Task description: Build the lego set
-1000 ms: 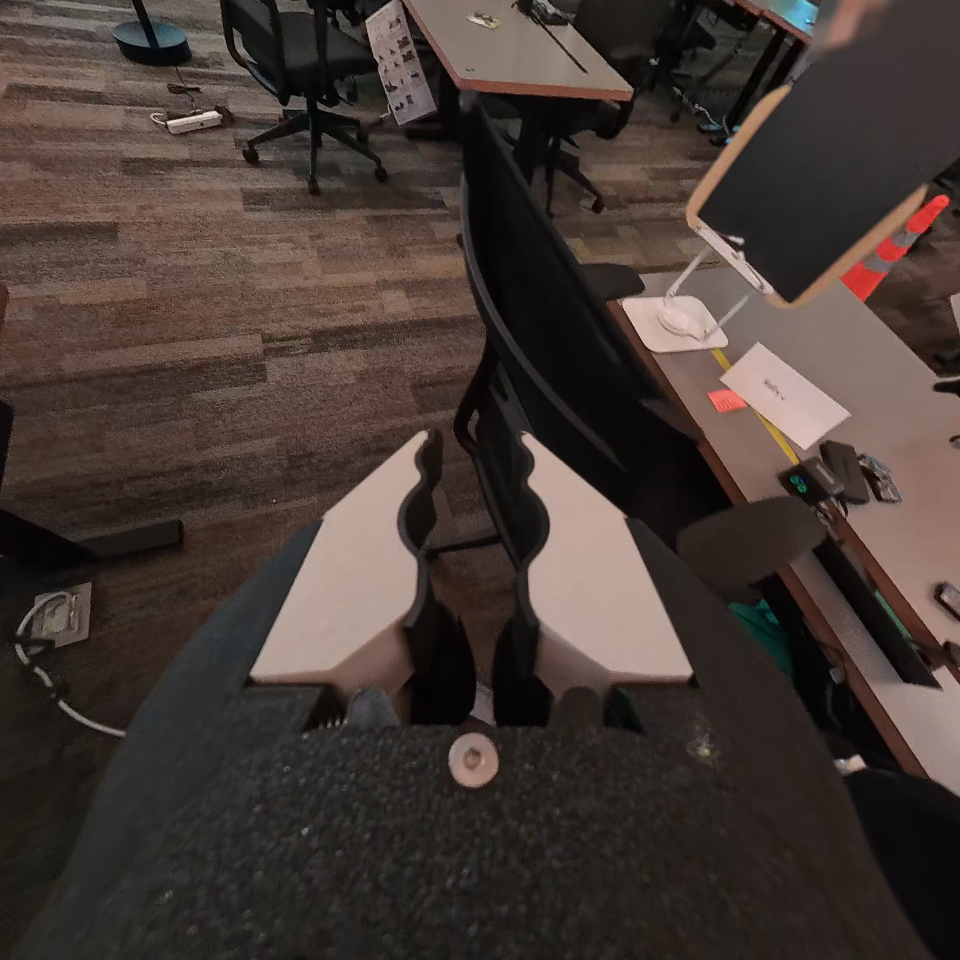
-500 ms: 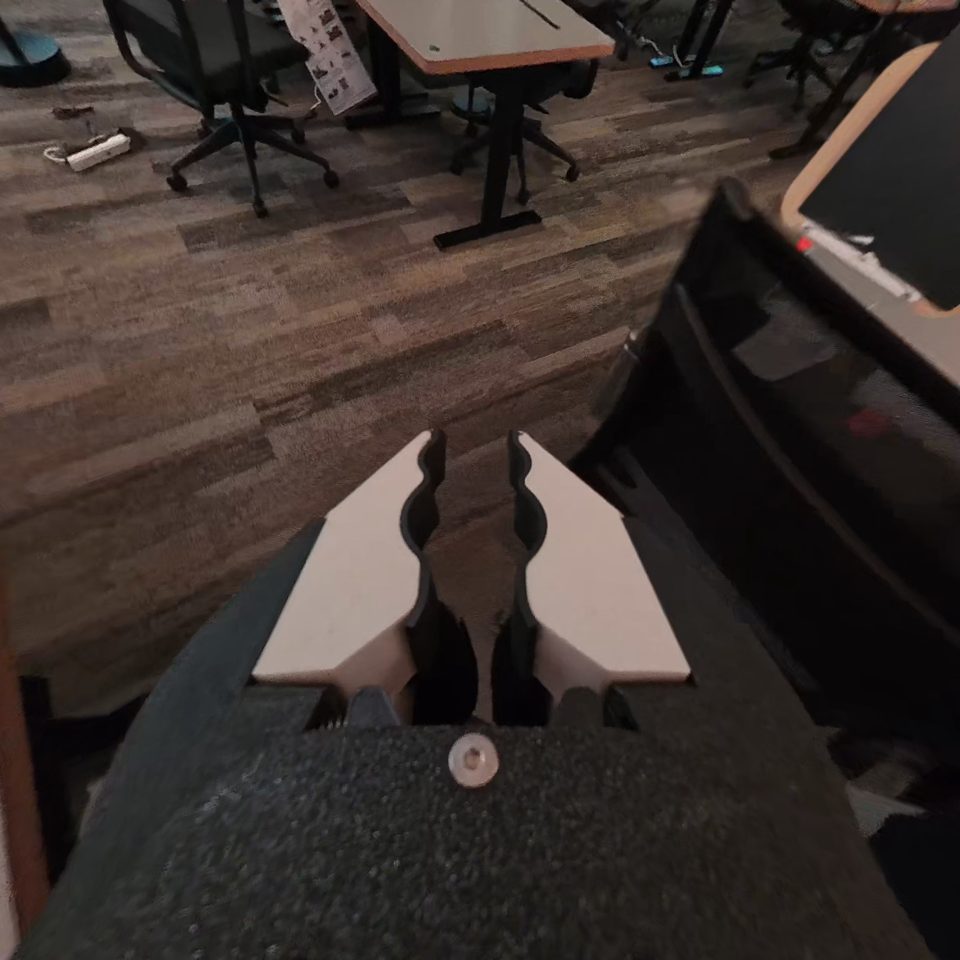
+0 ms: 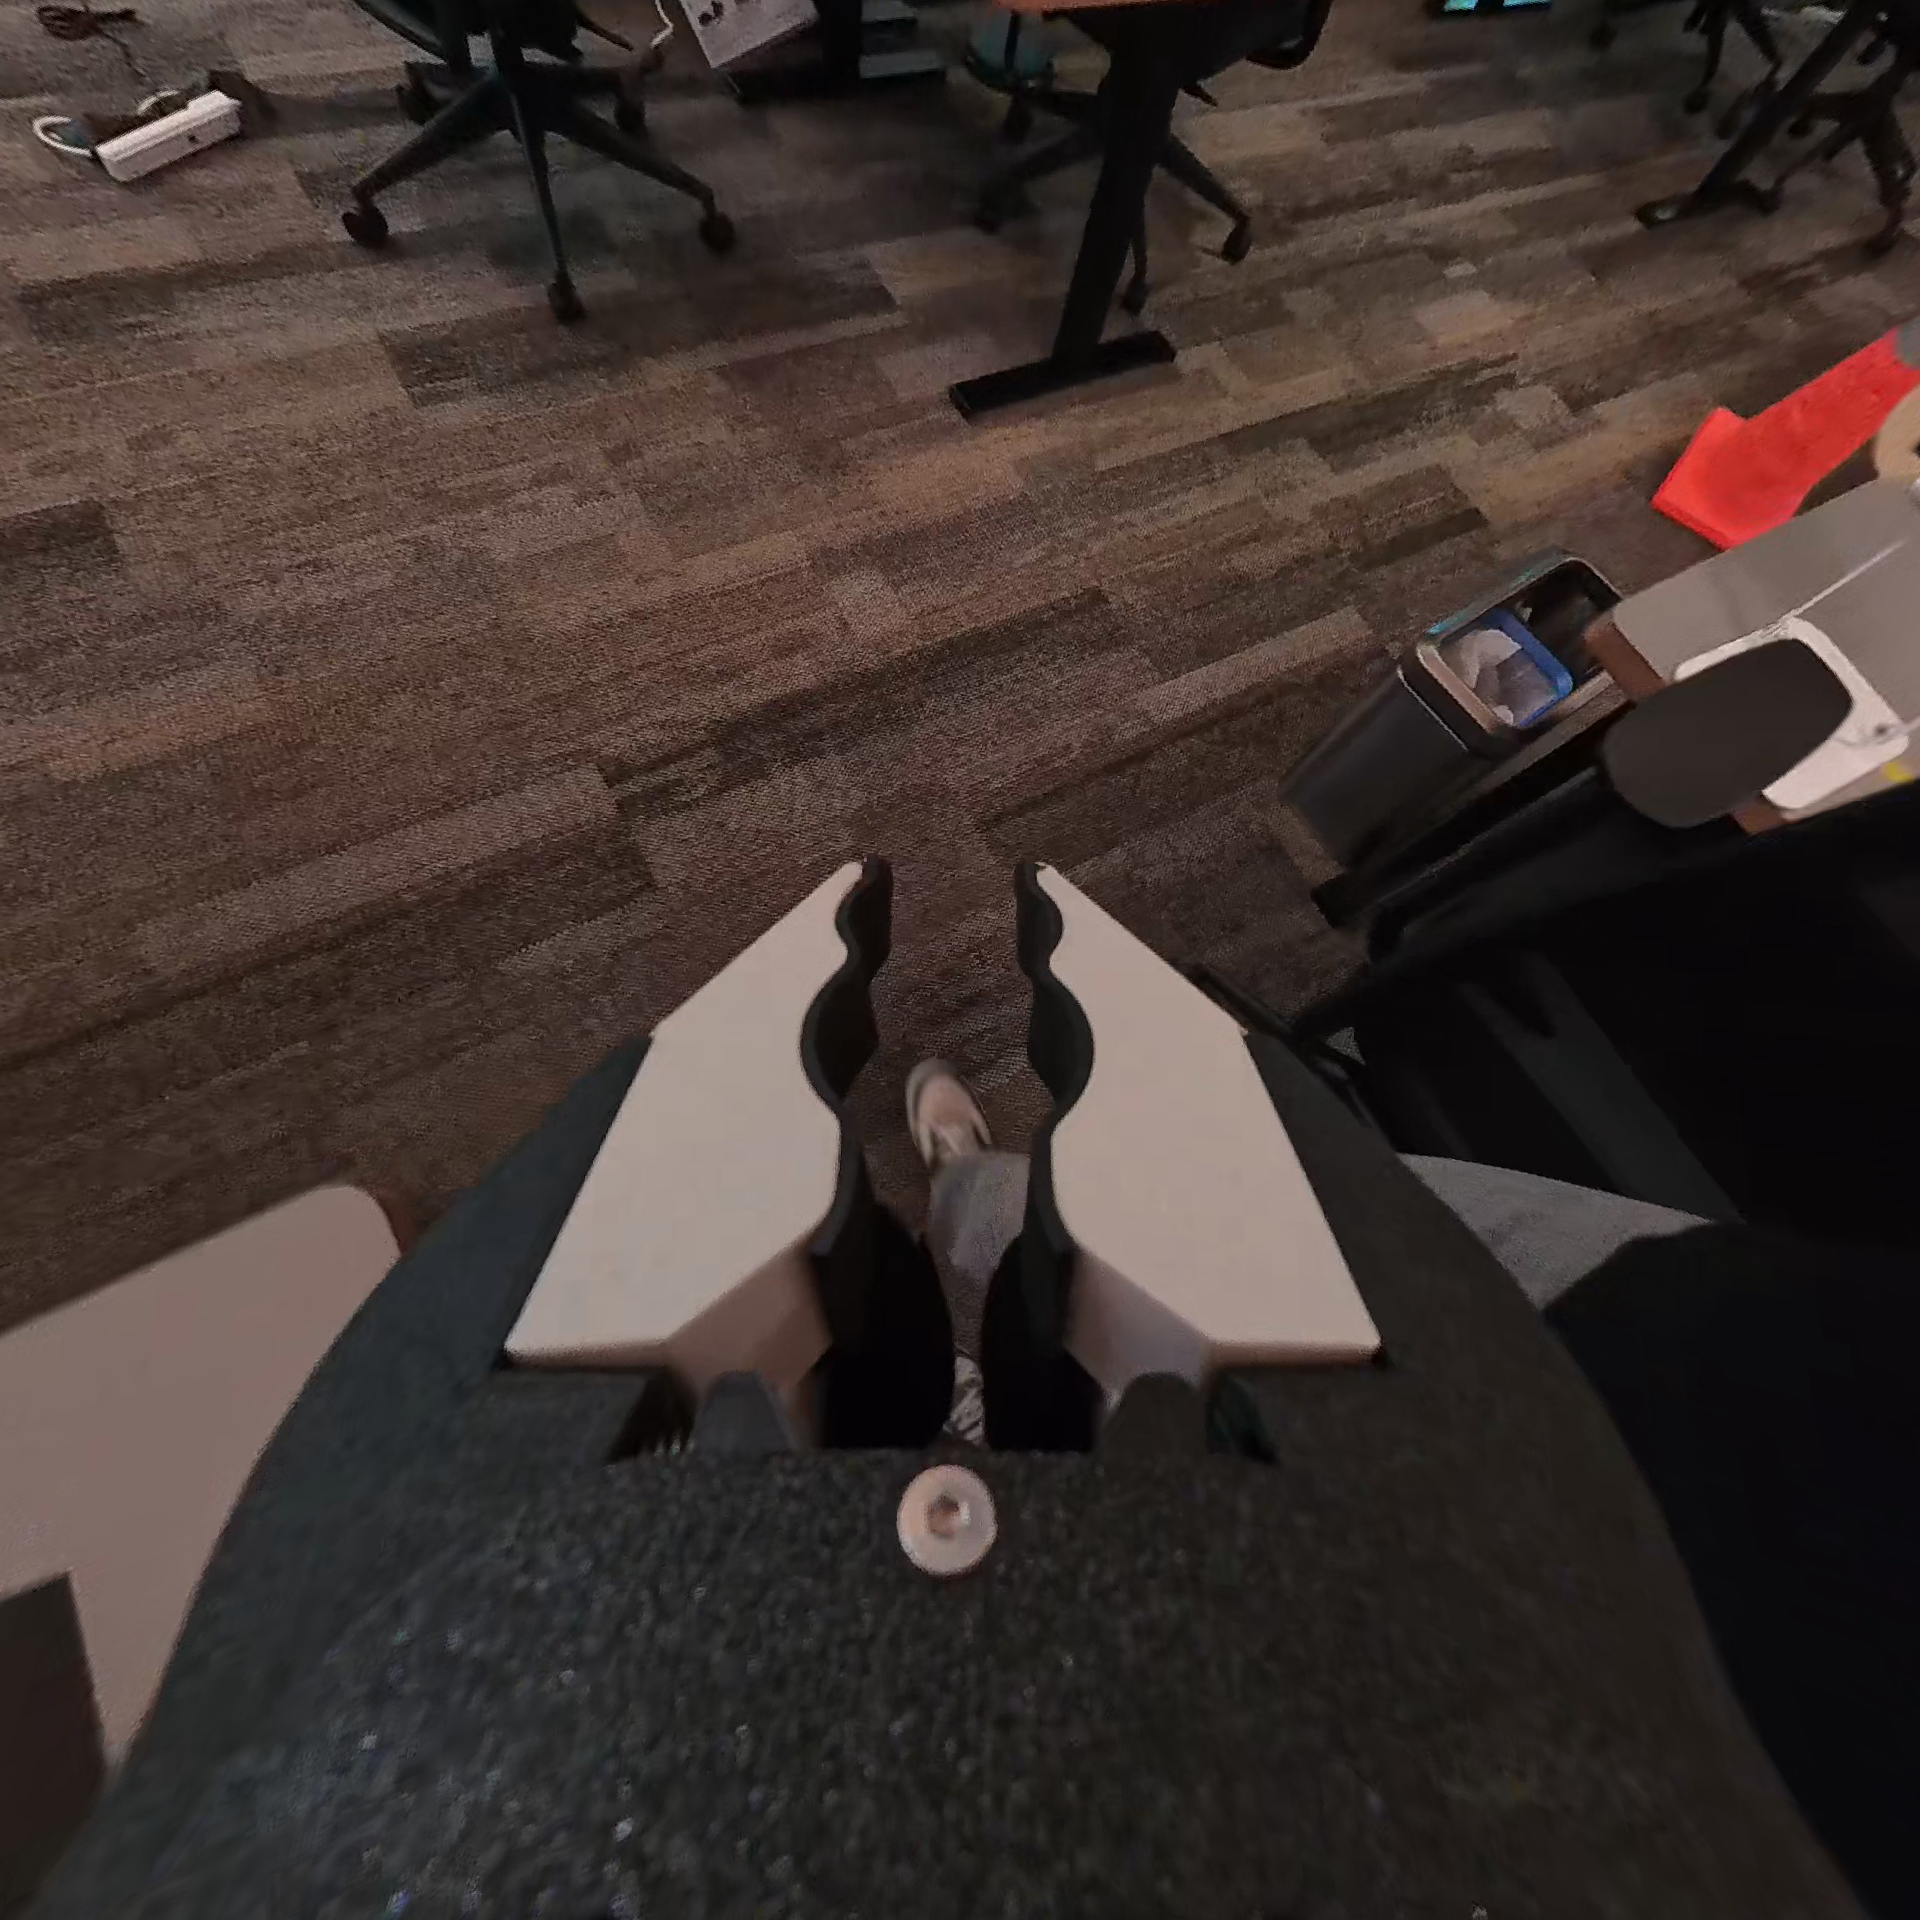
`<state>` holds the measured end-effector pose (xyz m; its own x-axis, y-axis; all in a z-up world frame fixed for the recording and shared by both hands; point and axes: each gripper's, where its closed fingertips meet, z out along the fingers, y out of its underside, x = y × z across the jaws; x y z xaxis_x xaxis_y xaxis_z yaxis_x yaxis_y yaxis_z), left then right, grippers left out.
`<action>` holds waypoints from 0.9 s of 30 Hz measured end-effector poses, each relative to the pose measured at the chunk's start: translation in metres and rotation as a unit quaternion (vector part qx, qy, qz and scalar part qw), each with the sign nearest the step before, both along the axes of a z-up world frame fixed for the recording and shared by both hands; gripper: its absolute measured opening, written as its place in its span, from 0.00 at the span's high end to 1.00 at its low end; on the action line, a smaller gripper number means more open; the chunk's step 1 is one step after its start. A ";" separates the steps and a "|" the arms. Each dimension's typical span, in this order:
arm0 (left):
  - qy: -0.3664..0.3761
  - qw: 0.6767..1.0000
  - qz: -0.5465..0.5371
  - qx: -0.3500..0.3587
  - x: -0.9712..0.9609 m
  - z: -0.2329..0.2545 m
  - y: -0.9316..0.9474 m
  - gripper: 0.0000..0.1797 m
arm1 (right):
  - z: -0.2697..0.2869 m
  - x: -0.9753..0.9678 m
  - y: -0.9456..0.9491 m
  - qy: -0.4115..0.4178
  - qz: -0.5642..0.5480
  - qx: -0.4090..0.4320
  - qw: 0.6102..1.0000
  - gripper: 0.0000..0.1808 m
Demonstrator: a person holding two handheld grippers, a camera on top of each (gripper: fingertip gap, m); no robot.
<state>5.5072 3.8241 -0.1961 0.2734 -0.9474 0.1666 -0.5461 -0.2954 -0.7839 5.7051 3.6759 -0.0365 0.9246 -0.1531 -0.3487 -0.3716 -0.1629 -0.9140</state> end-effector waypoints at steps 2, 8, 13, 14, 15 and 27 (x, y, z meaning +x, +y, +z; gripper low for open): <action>0.006 1.000 -0.007 0.011 0.023 -0.003 0.026 0.88 | -0.022 0.001 0.045 0.015 0.022 -0.008 1.000 0.74; 0.001 0.999 -0.029 0.030 0.131 -0.009 0.117 0.88 | -0.083 0.073 0.149 0.007 0.039 -0.047 0.998 0.74; 0.033 0.997 -0.056 0.036 0.246 -0.004 0.203 0.89 | -0.083 0.193 0.200 -0.003 0.000 -0.069 0.998 0.74; 0.024 0.997 -0.062 0.044 0.271 0.008 0.219 0.89 | -0.075 0.216 0.207 -0.012 -0.008 -0.063 0.998 0.74; 0.011 0.996 -0.068 0.053 0.297 0.021 0.233 0.89 | -0.069 0.240 0.212 -0.023 -0.016 -0.058 0.998 0.74; -0.001 0.990 -0.130 0.048 0.555 0.020 0.370 0.89 | -0.094 0.453 0.238 0.001 -0.143 -0.115 0.983 0.75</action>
